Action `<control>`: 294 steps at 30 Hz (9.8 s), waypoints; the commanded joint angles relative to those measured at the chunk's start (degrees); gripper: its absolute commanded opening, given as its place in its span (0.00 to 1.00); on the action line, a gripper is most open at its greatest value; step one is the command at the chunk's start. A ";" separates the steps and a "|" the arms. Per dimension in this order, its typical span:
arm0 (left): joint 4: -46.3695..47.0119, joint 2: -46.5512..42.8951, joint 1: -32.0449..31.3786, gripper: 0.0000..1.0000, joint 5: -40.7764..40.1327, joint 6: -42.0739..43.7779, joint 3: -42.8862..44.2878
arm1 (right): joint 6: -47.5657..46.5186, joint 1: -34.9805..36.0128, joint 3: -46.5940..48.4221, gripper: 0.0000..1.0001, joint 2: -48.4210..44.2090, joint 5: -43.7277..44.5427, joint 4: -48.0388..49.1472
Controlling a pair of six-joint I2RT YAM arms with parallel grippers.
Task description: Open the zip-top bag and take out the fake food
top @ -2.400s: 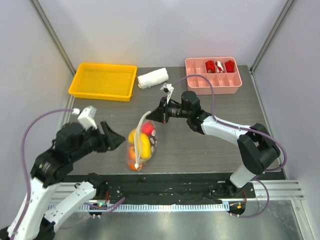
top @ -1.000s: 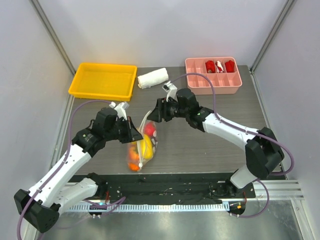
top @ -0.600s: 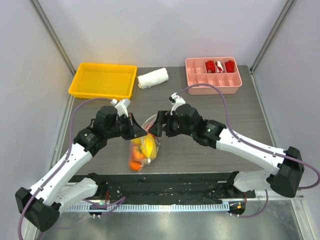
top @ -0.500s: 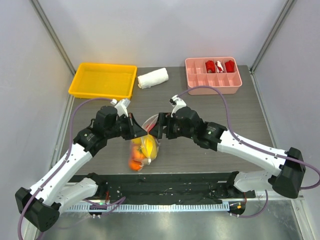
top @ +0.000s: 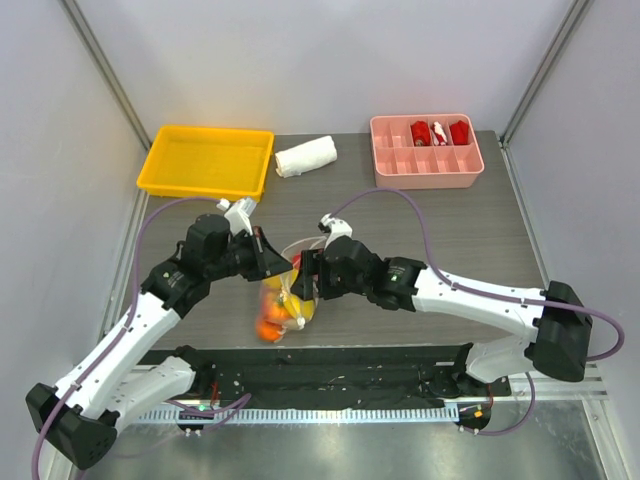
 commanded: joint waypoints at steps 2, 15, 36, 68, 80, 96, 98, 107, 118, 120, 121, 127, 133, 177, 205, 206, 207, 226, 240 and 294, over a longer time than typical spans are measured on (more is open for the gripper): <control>-0.60 -1.93 -0.20 0.00 -1.92 1.66 -0.43 | -0.31 0.51 -1.06 0.77 -5.39 5.69 0.12; -1.22 -2.29 -0.20 0.00 -1.75 1.67 0.19 | 1.27 2.01 -0.98 0.80 -4.00 -3.18 6.09; -2.98 -4.93 -0.20 0.00 -3.25 1.40 0.01 | -4.61 5.44 4.82 0.01 -3.82 16.93 -4.61; 2.12 -5.99 -0.29 0.33 -6.32 -24.41 -3.59 | -9.18 6.40 7.11 0.01 -7.86 16.50 -0.94; 3.97 4.30 -4.85 0.29 -12.38 -30.06 -7.10 | -8.83 6.58 6.93 0.01 -7.34 15.80 0.38; 7.31 8.16 -13.11 0.58 -15.72 -32.70 -10.80 | -8.31 6.67 4.65 0.01 -7.95 14.83 1.79; 7.39 9.04 -14.08 0.62 -16.69 -32.70 -10.80 | -8.22 6.75 4.47 0.02 -8.12 14.83 1.88; 3.63 8.96 -16.72 0.72 -21.59 -40.07 -12.38 | -7.69 7.63 4.30 0.01 -8.56 15.09 1.61; 8.01 13.15 -16.72 0.96 -22.86 -52.83 -15.47 | -4.26 12.03 -0.45 0.01 -7.69 17.73 3.98; 9.67 16.06 -16.98 0.96 -21.71 -51.95 -14.49 | -3.65 12.38 -0.80 0.01 -8.12 18.43 3.99; 10.55 17.21 -17.33 0.95 -21.35 -52.04 -14.32 | -3.47 12.64 -1.06 0.01 -8.39 18.96 3.99; 21.01 21.62 -18.74 0.69 -21.52 -53.27 -17.83 | -2.42 13.35 -2.56 0.01 -10.14 20.72 3.64; 24.19 15.03 -19.62 0.26 -26.71 -46.52 -20.91 | -2.15 13.35 -4.40 0.01 -12.08 21.68 2.76; 4.85 61.76 19.74 0.00 -33.48 39.44 55.00 | -12.61 13.35 -6.16 0.01 -18.85 25.56 -0.76; -3.50 89.73 22.12 0.60 -33.48 42.73 80.34 | -13.93 13.17 -4.76 0.01 -18.94 26.43 -2.08; -3.94 88.43 22.21 0.68 -35.39 41.67 80.34 | -13.93 13.17 -4.50 0.01 -18.50 26.34 -2.08; -4.38 87.54 22.39 0.72 -35.85 38.87 80.34 | -14.02 13.26 -4.23 0.01 -18.32 26.26 -1.99; 19.68 17.34 16.16 0.60 -6.06 -11.14 3.04 | -10.59 12.82 -1.86 0.01 -12.87 22.65 0.03; 27.68 -5.46 -12.58 0.38 -28.01 -26.72 -23.36 | -9.97 12.82 -1.33 0.01 -12.52 22.74 1.44; 18.42 -1.29 -24.98 0.00 -40.76 -12.22 -16.43 | -11.64 12.82 -5.72 0.01 -15.95 28.89 -2.78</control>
